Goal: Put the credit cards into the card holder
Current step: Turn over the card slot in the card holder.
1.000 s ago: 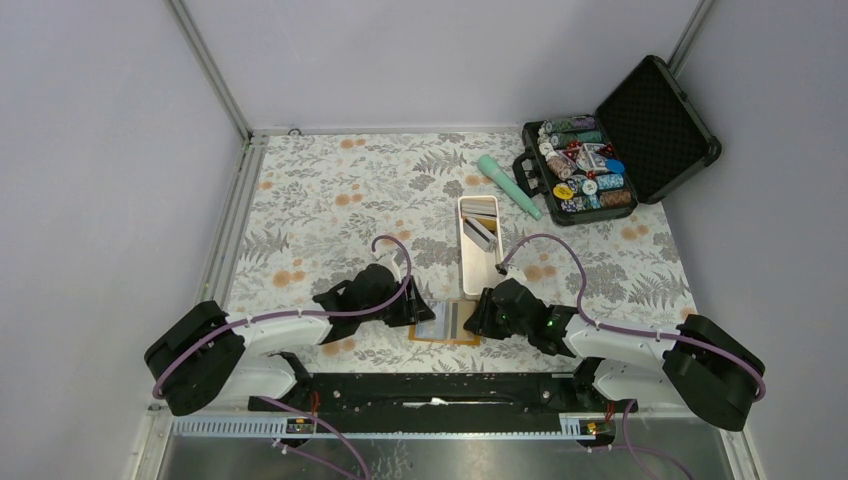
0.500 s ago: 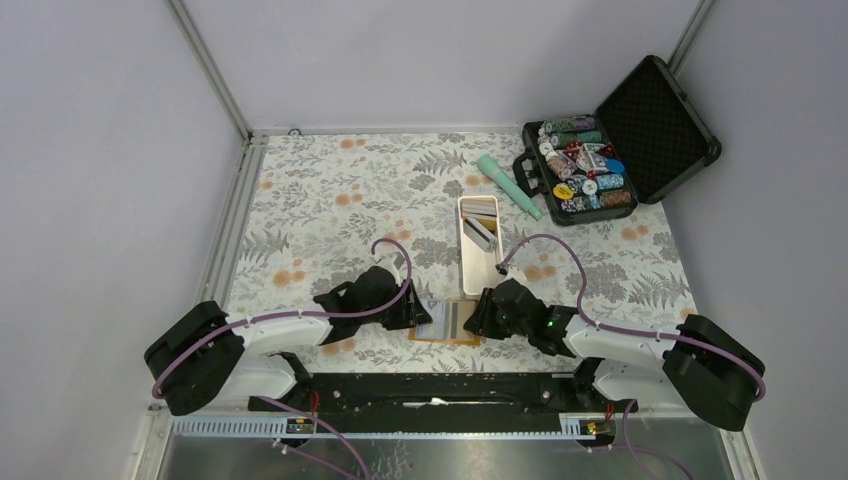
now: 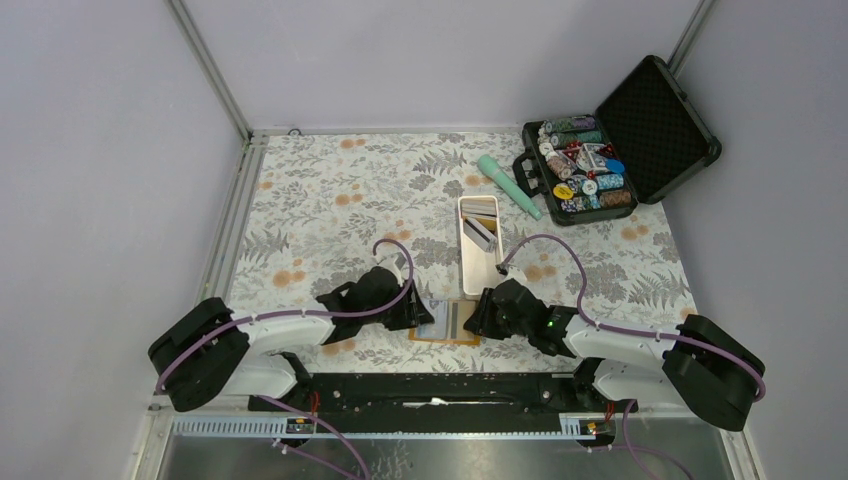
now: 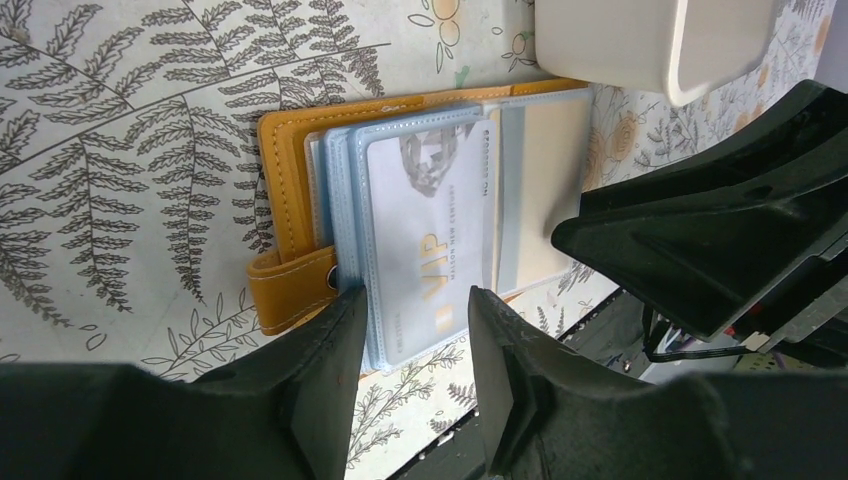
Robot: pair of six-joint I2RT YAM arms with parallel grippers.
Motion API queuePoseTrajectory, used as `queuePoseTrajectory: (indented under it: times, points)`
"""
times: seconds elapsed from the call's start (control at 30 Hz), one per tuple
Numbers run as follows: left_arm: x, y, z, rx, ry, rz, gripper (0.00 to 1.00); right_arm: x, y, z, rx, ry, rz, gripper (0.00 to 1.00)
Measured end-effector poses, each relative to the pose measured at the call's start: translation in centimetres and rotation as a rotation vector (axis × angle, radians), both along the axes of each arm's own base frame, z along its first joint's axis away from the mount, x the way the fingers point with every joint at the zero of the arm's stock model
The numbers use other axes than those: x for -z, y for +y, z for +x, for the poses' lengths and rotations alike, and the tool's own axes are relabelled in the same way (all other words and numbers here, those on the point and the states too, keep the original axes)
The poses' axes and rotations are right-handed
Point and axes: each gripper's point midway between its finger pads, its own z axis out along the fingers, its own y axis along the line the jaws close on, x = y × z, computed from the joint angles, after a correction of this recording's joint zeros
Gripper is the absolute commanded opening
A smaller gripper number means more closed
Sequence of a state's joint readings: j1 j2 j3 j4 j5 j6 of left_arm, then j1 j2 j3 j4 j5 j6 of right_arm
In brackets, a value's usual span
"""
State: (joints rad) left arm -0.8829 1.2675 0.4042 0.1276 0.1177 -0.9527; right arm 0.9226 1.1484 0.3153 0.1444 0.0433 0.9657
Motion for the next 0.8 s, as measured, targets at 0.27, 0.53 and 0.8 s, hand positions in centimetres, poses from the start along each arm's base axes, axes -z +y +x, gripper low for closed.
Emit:
queuePoseTrajectory:
  times: [0.27, 0.53, 0.8]
  points:
    - [-0.6, -0.8, -0.3, -0.005, 0.013, -0.039, 0.44, 0.0, 0.1, 0.0, 0.000, -0.001, 0.004, 0.34]
    - [-1.7, -1.1, -0.3, -0.005, -0.002, -0.070, 0.44, 0.0, 0.2, 0.1, 0.003, -0.002, 0.013, 0.34]
    - [-2.0, -1.5, -0.6, 0.004, -0.006, -0.087, 0.44, 0.0, 0.4, 0.2, 0.005, -0.002, 0.019, 0.33]
